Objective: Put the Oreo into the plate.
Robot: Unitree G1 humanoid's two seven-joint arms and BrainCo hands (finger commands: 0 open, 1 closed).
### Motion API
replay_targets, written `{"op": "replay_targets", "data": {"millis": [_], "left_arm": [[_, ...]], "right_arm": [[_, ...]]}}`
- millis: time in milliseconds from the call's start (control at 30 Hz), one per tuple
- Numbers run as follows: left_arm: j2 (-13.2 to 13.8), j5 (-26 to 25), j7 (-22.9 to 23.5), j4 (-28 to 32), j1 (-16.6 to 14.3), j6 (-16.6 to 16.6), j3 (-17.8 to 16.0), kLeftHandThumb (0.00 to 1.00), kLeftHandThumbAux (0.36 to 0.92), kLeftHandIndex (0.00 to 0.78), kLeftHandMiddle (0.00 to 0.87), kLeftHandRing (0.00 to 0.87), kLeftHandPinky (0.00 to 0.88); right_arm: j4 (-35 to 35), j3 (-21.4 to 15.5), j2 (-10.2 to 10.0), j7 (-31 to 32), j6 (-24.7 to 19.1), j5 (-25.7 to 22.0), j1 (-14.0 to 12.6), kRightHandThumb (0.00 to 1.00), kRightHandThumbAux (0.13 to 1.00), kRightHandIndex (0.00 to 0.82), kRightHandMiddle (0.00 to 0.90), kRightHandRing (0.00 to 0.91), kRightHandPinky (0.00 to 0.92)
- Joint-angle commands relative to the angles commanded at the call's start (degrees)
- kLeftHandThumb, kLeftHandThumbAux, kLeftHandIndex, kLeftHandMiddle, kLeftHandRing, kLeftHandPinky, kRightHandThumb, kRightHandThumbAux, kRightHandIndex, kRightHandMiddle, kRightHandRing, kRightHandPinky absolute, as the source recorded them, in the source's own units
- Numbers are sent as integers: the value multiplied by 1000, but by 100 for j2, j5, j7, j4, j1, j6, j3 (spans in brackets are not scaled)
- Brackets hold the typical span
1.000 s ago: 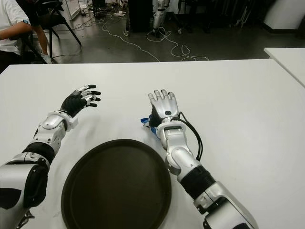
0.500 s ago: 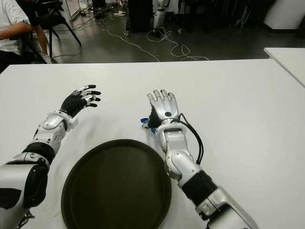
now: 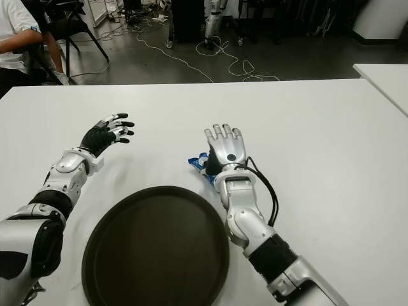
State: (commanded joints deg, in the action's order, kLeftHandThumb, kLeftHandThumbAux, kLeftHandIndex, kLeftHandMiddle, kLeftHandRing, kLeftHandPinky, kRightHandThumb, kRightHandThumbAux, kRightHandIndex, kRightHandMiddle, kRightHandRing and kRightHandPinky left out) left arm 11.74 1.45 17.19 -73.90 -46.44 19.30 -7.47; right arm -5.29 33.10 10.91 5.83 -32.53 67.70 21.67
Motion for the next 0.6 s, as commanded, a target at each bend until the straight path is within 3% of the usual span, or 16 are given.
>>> {"op": "replay_targets", "data": {"millis": [200, 600], "left_arm": [[0, 18, -23, -3, 0, 0, 10, 93, 682, 180, 282, 298, 342], [12, 12, 0, 5, 9, 15, 5, 81, 695, 185, 283, 293, 337]], "right_arm": [[462, 6, 163, 126, 6, 190, -309, 0, 725, 0, 0, 0, 0], [745, -155, 206, 216, 190, 99, -515, 0, 712, 0, 0, 0, 0]]}}
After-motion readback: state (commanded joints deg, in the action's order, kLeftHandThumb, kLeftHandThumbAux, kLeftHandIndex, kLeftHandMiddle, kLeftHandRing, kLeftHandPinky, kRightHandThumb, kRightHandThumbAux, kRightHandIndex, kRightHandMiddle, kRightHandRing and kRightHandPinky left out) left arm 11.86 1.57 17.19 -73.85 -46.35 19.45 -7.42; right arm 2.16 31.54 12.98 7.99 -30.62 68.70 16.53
